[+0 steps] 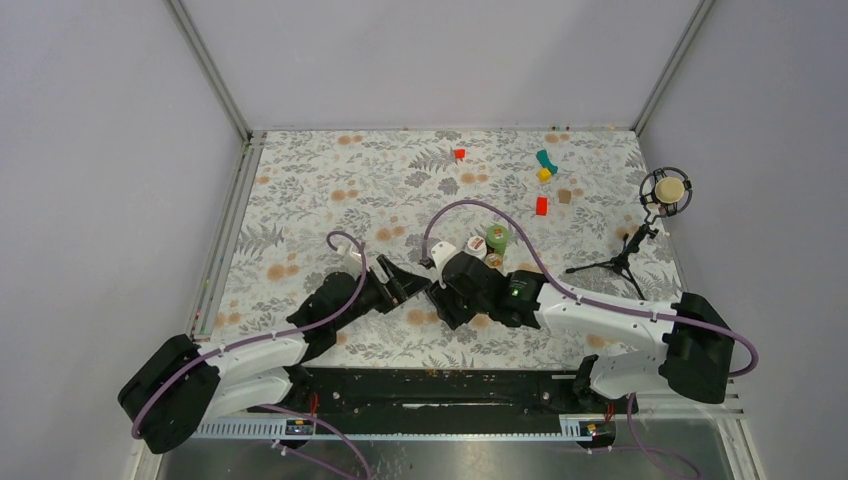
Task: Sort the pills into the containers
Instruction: Pick up the pill container at the center of the board.
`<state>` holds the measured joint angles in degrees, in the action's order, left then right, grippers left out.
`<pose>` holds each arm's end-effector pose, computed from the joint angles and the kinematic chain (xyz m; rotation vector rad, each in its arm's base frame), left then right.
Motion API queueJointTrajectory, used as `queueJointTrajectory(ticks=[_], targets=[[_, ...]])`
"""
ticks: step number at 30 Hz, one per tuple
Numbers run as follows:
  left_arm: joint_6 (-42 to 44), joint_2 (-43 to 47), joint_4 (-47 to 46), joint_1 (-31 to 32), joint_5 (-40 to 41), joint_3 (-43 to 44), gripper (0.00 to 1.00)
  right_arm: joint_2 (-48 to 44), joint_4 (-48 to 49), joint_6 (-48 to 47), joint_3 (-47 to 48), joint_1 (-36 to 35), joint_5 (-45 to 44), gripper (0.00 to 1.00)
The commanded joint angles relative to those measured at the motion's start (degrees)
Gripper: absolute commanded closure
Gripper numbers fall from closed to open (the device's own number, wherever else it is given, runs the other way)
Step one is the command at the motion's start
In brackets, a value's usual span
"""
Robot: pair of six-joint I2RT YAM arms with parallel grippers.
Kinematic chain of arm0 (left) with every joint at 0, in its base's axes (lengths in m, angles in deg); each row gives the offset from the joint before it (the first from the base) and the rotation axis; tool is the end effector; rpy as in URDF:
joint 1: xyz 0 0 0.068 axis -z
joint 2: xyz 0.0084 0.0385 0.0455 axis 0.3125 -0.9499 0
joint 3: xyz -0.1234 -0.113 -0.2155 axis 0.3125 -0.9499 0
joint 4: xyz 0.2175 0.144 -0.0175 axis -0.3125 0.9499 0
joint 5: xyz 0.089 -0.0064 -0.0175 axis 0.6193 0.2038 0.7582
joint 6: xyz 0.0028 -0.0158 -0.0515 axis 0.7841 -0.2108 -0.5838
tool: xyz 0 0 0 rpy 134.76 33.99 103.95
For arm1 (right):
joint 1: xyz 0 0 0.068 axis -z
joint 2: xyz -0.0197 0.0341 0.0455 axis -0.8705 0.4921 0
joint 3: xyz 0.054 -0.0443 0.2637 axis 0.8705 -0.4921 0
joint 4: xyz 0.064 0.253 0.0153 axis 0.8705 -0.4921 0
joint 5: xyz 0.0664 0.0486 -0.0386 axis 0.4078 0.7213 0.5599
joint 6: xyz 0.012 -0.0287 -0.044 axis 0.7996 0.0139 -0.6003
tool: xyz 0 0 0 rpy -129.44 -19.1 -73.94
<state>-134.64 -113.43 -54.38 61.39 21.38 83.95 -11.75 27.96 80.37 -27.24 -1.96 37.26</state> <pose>0.1428 -0.1382 0.1703 -0.3682 2.0678 -1.3568 0.1331 0.2471 0.2415 -0.9687 2.1770 0.5133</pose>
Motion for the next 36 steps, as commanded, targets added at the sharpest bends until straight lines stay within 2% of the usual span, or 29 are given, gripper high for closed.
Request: queueJointTrajectory(ticks=[1,7,14,21,24,32,36], targets=[[-2.54,-0.53,-13.22,0.17,-5.50,-0.78,0.13,-1.63,-5.35,-0.53,4.41,-0.37,1.89,0.60],[-4.10,-0.79,-14.08,1.93,-6.31,0.03,0.15,-2.19,-8.47,1.75,7.66,-0.36,0.80,0.60],[-7.50,-3.49,-17.81,2.97,-7.38,-0.23,0.33,-2.31,-12.08,5.11,11.98,-0.36,-0.20,0.60],[-10.96,-1.33,-18.81,3.70,-5.20,-1.80,0.46,-1.47,-12.91,8.61,13.85,-0.13,-0.75,0.60],[-11.72,-0.59,-18.67,3.93,-4.97,-2.03,0.60,-0.99,-12.88,9.40,14.24,0.11,-0.10,0.61],[-12.56,0.30,-18.02,3.87,-5.04,-1.84,0.78,-0.94,-11.80,11.23,14.16,1.26,1.01,0.61],[-13.21,0.76,-18.16,3.93,-4.96,-1.85,0.97,-0.79,-11.49,11.66,14.18,1.49,1.14,0.62]])
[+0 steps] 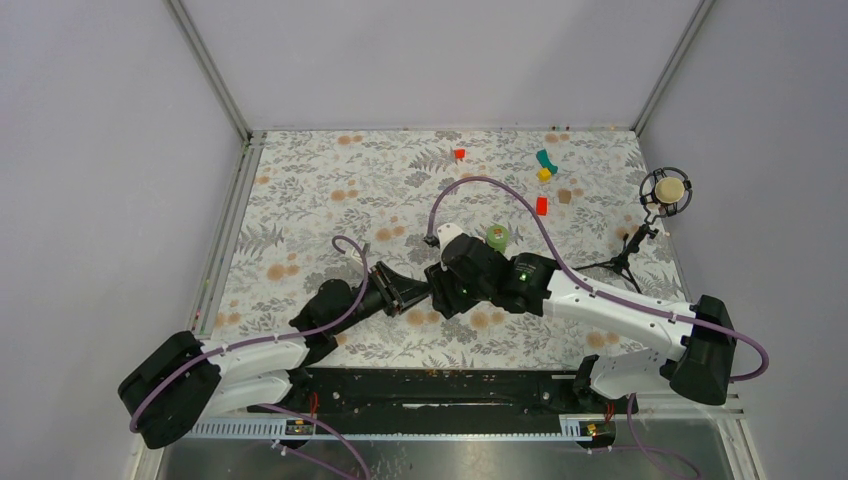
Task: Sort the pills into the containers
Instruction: Pick up the pill container at the center of the board, then adjust the pill container.
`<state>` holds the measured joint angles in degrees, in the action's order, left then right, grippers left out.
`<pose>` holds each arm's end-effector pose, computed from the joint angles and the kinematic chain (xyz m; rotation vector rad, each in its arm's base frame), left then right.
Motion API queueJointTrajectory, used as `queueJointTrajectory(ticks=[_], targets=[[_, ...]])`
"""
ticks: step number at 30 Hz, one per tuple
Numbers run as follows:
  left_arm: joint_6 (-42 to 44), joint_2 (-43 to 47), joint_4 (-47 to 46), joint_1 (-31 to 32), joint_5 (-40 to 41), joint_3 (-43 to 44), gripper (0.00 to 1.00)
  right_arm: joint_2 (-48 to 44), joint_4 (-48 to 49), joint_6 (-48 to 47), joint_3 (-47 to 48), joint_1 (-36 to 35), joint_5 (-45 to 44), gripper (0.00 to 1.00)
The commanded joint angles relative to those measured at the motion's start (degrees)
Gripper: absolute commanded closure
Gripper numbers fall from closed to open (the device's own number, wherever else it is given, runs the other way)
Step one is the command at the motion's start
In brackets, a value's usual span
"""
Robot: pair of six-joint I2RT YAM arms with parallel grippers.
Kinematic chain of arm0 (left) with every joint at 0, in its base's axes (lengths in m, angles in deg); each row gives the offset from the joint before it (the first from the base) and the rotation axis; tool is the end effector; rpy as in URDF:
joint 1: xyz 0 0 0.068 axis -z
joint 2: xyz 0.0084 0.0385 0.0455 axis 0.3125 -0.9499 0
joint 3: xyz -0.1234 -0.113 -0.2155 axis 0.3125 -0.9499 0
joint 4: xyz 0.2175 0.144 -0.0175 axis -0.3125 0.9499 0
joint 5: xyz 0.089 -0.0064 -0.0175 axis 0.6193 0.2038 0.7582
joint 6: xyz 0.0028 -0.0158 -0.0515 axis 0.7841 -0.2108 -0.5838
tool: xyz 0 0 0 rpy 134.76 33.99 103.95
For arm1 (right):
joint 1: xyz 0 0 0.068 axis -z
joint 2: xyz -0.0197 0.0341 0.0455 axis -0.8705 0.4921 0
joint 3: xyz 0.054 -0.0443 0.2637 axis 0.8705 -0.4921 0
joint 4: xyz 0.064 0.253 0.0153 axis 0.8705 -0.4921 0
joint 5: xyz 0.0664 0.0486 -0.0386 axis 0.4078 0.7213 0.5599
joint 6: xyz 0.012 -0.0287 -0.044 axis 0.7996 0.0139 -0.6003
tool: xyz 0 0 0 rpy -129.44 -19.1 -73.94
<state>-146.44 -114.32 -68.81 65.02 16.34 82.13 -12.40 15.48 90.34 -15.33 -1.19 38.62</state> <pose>0.1316 -0.1492 0.1847 -0.3930 1.9502 -1.7239 0.1370 0.2481 0.2957 -0.7812 2.2806 0.6131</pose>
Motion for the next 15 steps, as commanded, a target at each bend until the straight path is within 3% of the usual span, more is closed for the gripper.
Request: queueJointTrajectory(ticks=[1,10,12,15], targets=[[-1.49,1.81,-3.63,0.30,0.10,0.08,1.00,-0.11,1.08,1.76,2.27,0.72,-0.25,0.62],[-3.79,3.40,-3.59,0.30,1.43,-0.36,1.00,0.32,1.87,1.57,1.85,0.90,-0.61,0.60],[-4.11,4.27,-3.43,0.29,1.96,-0.51,1.00,0.07,2.27,1.62,1.43,0.89,-0.62,0.56],[-4.46,5.54,-2.58,0.30,2.51,-0.40,1.00,-0.85,3.62,1.56,0.28,0.90,-0.46,0.40]])
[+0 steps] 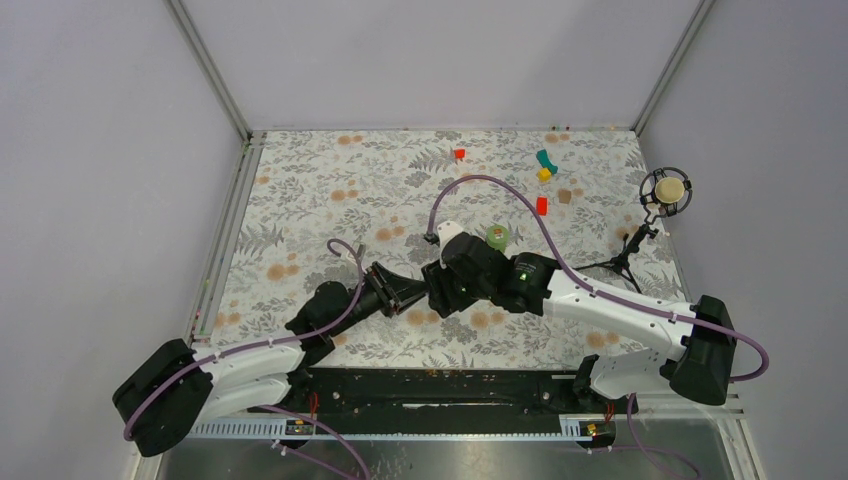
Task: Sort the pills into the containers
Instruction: Adjust the pill container.
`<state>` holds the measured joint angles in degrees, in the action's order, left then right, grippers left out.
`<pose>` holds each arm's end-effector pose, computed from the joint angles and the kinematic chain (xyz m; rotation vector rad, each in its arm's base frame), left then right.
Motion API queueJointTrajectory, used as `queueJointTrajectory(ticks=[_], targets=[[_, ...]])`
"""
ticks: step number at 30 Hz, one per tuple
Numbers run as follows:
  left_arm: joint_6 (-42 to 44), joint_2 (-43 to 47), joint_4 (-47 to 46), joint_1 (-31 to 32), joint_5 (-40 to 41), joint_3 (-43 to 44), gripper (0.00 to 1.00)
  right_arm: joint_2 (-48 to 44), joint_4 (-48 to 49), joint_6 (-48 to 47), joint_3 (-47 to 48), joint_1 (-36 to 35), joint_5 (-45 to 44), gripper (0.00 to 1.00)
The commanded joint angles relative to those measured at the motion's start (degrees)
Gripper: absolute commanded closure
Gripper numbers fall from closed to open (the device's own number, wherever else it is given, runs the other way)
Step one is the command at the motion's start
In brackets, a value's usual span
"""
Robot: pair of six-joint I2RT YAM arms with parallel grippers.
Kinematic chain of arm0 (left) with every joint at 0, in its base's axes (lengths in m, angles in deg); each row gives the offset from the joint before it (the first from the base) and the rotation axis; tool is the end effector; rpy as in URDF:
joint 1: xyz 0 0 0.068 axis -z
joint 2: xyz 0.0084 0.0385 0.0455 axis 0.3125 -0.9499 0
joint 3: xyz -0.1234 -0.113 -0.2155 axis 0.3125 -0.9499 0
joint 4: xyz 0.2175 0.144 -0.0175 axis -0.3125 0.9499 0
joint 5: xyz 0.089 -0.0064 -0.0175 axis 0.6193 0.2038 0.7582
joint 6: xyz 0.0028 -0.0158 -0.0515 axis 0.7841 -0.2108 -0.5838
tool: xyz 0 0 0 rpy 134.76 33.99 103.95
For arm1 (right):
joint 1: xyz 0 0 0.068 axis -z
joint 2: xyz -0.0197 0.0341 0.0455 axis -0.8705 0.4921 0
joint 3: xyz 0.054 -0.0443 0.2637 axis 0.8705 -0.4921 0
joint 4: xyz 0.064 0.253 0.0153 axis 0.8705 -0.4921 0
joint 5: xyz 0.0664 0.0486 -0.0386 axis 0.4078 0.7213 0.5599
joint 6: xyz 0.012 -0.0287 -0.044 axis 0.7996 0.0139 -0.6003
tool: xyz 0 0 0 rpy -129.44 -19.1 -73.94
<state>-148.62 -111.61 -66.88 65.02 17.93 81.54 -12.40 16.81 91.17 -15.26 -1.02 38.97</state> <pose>0.1288 -0.1448 0.1861 -0.4545 1.9361 -1.7311 0.1384 0.2494 0.2980 -0.7571 2.2693 0.6420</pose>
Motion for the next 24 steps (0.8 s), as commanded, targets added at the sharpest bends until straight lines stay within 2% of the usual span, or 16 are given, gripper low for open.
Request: queueJointTrajectory(ticks=[1,3,6,8,14,18,22,23,24], targets=[[-2.36,3.26,-4.19,0.30,1.04,0.29,1.00,-1.21,2.78,0.55,-0.12,0.73,-0.73,0.33],[-2.55,3.77,-3.66,0.30,1.33,0.39,1.00,-1.87,4.02,-0.11,-1.01,0.72,-0.56,0.26],[-2.66,4.08,-3.21,0.30,1.50,0.60,1.00,-1.87,5.52,-2.40,-1.72,0.82,0.66,0.22],[-2.66,3.93,-2.90,0.28,1.31,0.99,1.00,-1.81,6.94,-3.64,-2.18,0.81,0.94,0.26],[-2.66,3.81,-2.79,0.30,1.33,1.09,1.00,-3.20,10.42,-5.66,-3.64,0.81,1.58,0.45],[-2.79,3.48,-2.94,0.29,1.55,1.08,1.00,-3.62,10.90,-6.04,-4.11,0.81,2.26,0.52],[-2.97,2.95,-3.46,0.30,1.27,1.43,1.00,-3.49,10.89,-6.43,-4.29,0.81,2.81,0.64],[-3.01,2.86,-3.64,0.29,1.26,1.44,0.99,-3.54,10.92,-6.44,-4.30,0.81,2.92,0.66],[-3.09,2.77,-3.89,0.30,1.29,1.44,0.87,-3.62,10.91,-6.35,-4.37,0.81,2.84,0.67]])
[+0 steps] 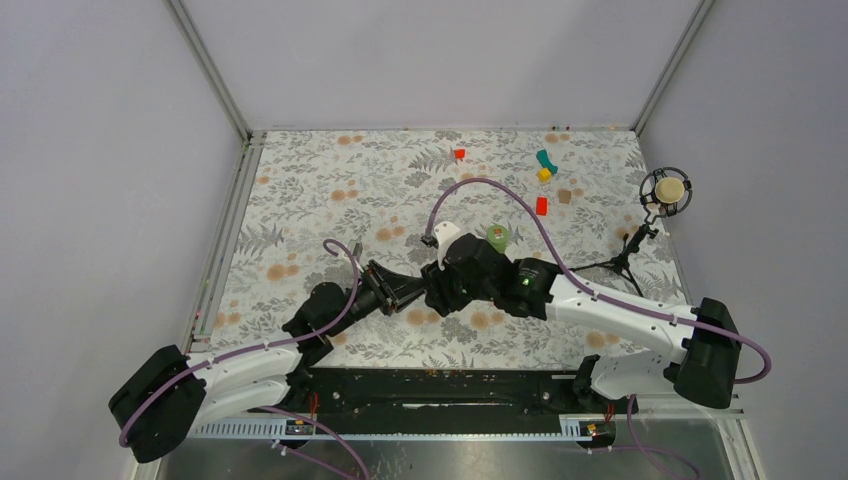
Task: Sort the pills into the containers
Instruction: Adjust the pill container.
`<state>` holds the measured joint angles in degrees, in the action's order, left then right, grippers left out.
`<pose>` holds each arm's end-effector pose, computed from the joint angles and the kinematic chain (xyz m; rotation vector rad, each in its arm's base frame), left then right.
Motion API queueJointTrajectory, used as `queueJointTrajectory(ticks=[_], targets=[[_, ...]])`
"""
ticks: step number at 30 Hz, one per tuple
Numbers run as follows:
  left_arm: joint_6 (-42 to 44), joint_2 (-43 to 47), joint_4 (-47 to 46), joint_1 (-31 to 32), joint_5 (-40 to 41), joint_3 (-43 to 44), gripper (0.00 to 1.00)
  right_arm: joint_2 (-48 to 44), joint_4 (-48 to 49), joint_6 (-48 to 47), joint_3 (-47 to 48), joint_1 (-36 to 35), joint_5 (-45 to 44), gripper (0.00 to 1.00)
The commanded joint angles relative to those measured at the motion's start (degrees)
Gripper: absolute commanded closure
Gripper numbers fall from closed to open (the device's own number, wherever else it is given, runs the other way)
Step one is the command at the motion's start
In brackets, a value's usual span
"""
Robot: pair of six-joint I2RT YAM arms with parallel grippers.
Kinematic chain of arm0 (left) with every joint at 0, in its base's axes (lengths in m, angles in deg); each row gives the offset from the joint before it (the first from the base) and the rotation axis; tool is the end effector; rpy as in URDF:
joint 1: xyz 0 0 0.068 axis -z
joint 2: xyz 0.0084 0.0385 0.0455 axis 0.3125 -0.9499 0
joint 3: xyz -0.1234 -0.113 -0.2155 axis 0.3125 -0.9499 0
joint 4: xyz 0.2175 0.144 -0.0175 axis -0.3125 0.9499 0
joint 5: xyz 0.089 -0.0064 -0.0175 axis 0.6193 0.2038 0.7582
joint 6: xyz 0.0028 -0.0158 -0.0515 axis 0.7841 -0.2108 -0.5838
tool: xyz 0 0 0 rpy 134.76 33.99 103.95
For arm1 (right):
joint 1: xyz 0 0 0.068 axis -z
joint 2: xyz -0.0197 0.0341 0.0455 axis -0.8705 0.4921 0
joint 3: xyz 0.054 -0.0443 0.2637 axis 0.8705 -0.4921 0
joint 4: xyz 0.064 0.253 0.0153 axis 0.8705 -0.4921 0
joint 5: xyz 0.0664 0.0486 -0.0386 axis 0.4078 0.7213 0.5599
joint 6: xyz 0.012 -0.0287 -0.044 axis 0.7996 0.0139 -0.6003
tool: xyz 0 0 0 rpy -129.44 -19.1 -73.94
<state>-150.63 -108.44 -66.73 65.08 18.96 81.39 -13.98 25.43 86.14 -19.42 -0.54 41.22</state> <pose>0.1260 -0.1412 0.1944 -0.4851 1.8772 -1.7769 0.1394 0.2491 0.2936 -0.8273 2.1385 0.7042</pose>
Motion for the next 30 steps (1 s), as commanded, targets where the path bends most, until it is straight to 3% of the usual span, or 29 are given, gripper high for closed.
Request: queueJointTrajectory(ticks=[1,3,5,9,21,30], targets=[[-1.09,-0.41,-4.17,0.20,0.20,1.52,0.78,-2.18,2.31,-1.09,-0.23,0.32,0.43,0.67],[-0.88,-0.46,-4.94,0.24,0.44,1.36,0.60,-2.60,2.30,-0.50,-0.32,0.44,0.31,0.67],[-0.61,-0.42,-6.19,0.24,0.83,0.95,0.48,-2.80,1.81,0.33,-0.05,0.62,0.29,0.68],[0.63,-0.62,-7.40,0.24,1.42,0.74,0.44,-3.05,0.84,1.07,0.63,0.79,0.75,0.68],[-0.03,-1.78,-8.89,0.24,1.78,0.31,0.53,-2.47,-0.64,0.27,1.46,0.85,0.78,0.68],[0.23,-0.92,-7.51,0.23,1.64,0.12,0.85,-2.85,-0.30,1.89,1.71,1.42,1.77,0.69]])
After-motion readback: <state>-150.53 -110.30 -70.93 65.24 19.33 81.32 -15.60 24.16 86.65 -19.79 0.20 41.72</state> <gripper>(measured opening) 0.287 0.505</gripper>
